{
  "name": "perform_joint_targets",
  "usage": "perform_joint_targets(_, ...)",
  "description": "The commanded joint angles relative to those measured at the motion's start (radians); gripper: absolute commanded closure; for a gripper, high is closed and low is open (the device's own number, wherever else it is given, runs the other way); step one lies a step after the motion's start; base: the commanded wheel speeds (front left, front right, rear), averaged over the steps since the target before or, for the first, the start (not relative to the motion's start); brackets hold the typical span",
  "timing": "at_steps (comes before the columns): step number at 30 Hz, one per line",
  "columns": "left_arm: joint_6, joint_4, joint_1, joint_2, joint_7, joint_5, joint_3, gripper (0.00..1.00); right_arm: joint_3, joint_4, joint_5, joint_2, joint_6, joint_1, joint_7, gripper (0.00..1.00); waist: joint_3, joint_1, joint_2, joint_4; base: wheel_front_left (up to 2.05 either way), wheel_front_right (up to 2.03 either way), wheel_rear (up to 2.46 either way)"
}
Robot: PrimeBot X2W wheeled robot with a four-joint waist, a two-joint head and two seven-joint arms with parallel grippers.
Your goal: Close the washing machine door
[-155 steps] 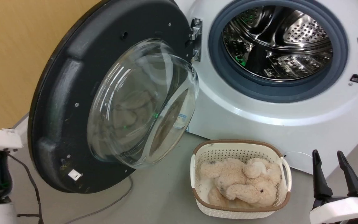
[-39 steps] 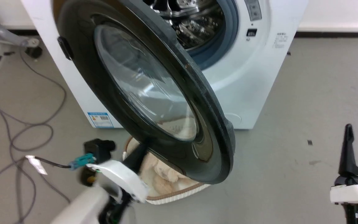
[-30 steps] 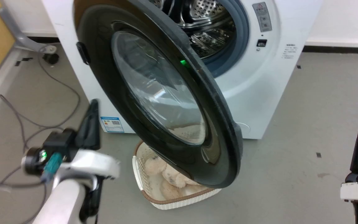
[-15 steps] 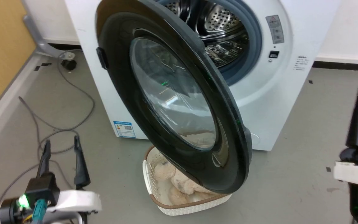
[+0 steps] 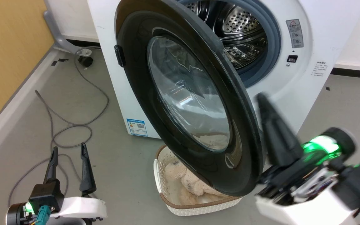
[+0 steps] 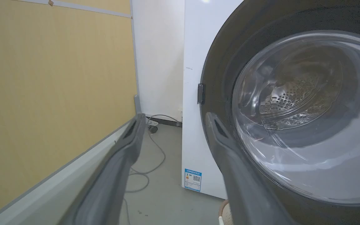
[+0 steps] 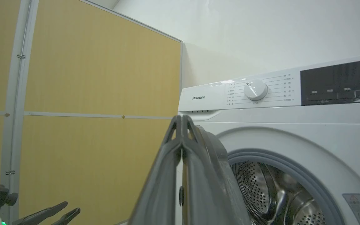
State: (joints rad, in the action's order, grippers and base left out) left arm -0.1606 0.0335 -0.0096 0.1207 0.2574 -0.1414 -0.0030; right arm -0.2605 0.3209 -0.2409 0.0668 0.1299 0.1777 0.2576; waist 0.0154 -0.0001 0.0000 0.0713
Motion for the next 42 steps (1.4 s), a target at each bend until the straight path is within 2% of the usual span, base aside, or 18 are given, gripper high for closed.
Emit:
perform_joint_targets(1,0.010,0.003,0.005,-0.008,0.004,0.010,0.010,0.00,-0.035,-0.003,0.009,0.014,0.001,0.006,0.004,1.00,0.002,0.0001,0.0000,0.004,0.00,0.00,0.00)
perform_joint_targets(6,0.030,0.007,0.006,-0.026,0.004,0.023,0.030,0.00,-0.108,-0.048,0.069,0.044,0.001,-0.027,0.004,1.00,0.004,0.0001,0.0000,0.010,0.00,0.00,0.00)
perform_joint_targets(15,0.060,0.013,-0.003,-0.048,0.004,0.036,0.060,0.00,-0.152,-0.194,0.163,0.103,0.001,-0.107,0.004,1.00,0.026,0.0001,0.0000,0.004,0.00,0.00,0.00)
perform_joint_targets(28,0.083,0.006,-0.037,-0.064,0.004,0.059,0.063,0.00,-0.042,-0.374,0.178,0.122,0.001,-0.089,0.004,1.00,0.084,0.0001,0.0000,-0.005,0.00,0.00,0.00)
perform_joint_targets(42,0.085,-0.024,-0.115,-0.070,0.004,0.064,0.032,0.00,0.156,-0.478,0.208,0.118,0.001,0.094,0.004,1.00,0.231,0.0001,0.0000,-0.001,0.00,0.00,0.00)
